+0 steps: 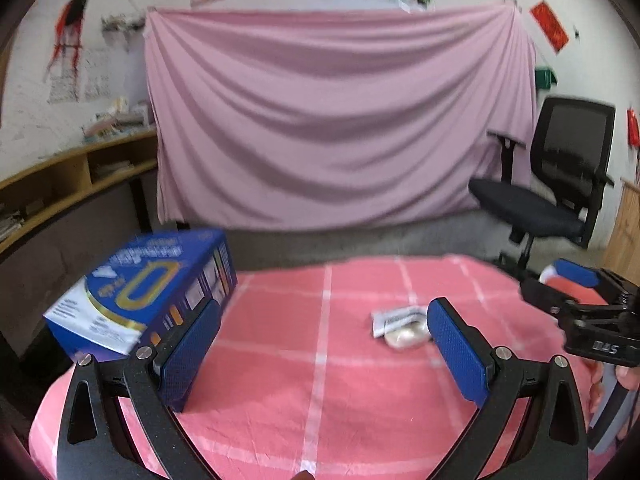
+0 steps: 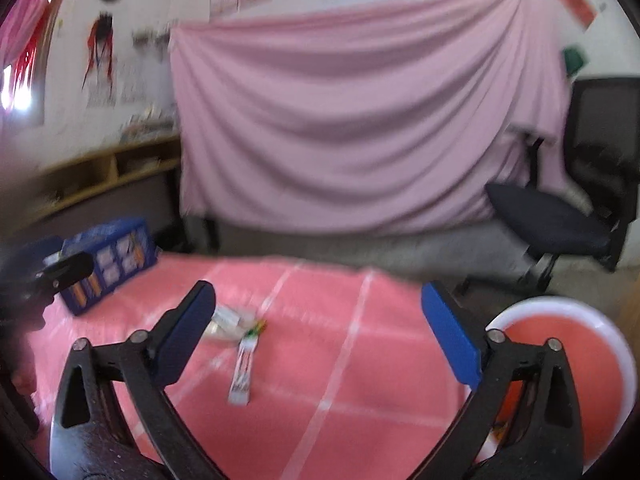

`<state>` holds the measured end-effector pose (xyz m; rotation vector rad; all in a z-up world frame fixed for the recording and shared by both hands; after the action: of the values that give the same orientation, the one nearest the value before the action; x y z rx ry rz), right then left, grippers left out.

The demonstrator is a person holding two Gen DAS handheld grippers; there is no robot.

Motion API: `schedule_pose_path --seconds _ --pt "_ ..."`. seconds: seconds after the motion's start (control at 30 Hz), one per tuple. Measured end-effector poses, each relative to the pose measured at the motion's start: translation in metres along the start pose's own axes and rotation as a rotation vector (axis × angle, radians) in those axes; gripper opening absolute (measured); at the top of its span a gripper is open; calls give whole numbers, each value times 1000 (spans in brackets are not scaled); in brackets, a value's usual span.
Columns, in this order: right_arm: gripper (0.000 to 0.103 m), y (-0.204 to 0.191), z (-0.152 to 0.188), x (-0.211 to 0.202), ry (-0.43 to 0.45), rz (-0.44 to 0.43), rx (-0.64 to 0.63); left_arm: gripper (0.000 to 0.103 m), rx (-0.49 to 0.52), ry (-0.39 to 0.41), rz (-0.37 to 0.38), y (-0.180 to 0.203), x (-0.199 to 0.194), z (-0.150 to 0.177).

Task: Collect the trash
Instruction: 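Move both tools back over the table toward the blister pack and red sachet, then grasp the white blister pack with the left tool while the right tool grasps the red-printed sachet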

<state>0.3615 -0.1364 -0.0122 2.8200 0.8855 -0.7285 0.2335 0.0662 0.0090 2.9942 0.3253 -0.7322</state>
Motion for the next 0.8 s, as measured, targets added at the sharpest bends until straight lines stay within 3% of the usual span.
schedule_pose_path --seconds 0.07,0.27,0.4,0.5,0.6,0.63,0.8 --pt "91 -4 5 18 -92 -32 -16 101 6 -59 -1 1 12 5" --pt "75 -13 12 43 -220 -91 -46 95 -40 -180 46 -2 39 13" --pt "72 -25 20 62 -338 -219 -70 82 -42 -270 111 0 56 16" --pt "72 -34 26 70 -398 -254 -99 69 -50 -338 149 3 71 15" --pt "61 -35 30 76 -440 -243 -106 63 -66 -384 179 4 81 15" --pt "53 -35 30 78 -446 -244 -101 62 -68 -395 184 5 84 15" --pt "34 -23 29 78 -448 -231 -40 61 -41 -426 225 12 90 12"
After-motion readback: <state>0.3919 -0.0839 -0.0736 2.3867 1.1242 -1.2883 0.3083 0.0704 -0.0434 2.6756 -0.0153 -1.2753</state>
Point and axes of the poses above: each gripper's, at about its wrist camera, not at the fingertips, and x roughly the way its jaws point, y to its right, z to its underside, the point moved 1 cm from there along x, roughly the way its jaws point
